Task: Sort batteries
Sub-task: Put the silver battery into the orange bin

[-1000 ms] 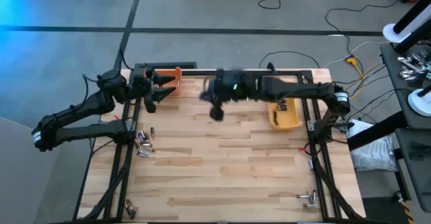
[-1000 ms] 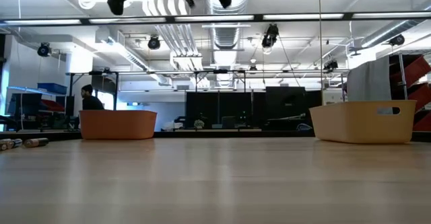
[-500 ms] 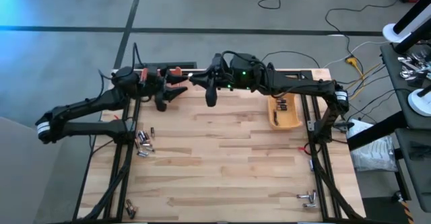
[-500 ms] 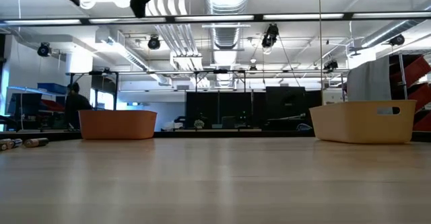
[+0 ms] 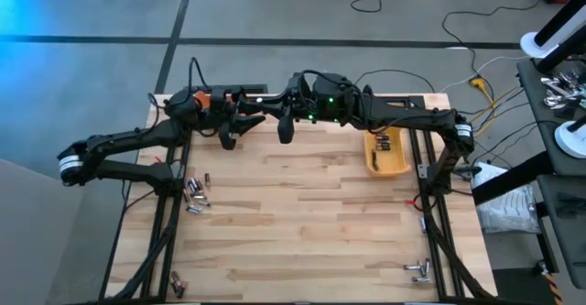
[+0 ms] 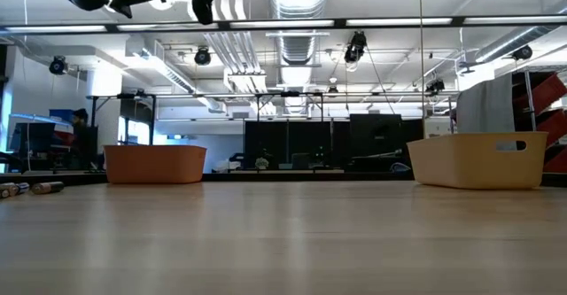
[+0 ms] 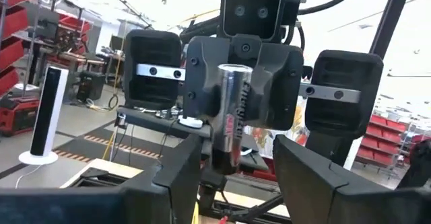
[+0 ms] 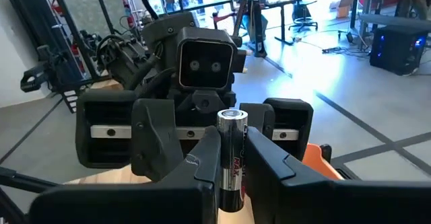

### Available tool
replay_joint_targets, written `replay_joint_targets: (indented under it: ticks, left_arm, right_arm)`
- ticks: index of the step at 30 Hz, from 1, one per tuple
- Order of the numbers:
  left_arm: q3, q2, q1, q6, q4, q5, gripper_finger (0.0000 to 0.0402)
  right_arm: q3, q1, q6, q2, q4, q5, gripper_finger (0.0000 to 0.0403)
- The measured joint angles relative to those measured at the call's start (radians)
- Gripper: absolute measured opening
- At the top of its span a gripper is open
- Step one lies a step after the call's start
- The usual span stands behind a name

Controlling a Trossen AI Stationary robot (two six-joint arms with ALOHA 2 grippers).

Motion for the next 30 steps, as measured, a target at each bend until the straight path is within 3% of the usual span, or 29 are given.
replay_joint_targets:
  ticks: [13, 20, 22, 30]
  left_arm:
    - [0.0, 0.039, 0.0, -0.005, 0.023, -0.021, 0.0149]
    - [0.0, 0.052, 0.0, -0.005, 0.026, -0.058, 0.0061]
    - [0.0, 0.049, 0.0, -0.01, 0.024, -0.055, 0.003]
    - [0.0, 0.032, 0.018, -0.026, -0.051, -0.053, 0.0028]
  right_arm:
    - [-0.014, -0.005, 0.019, 0.0, 0.0, 0.013, 0.0036]
    - [-0.019, -0.011, 0.02, 0.0, 0.001, 0.041, 0.0038]
    - [-0.019, -0.011, 0.025, 0.0, 0.001, 0.045, 0.0049]
    - [-0.019, -0.011, 0.04, -0.002, -0.063, 0.07, 0.0109]
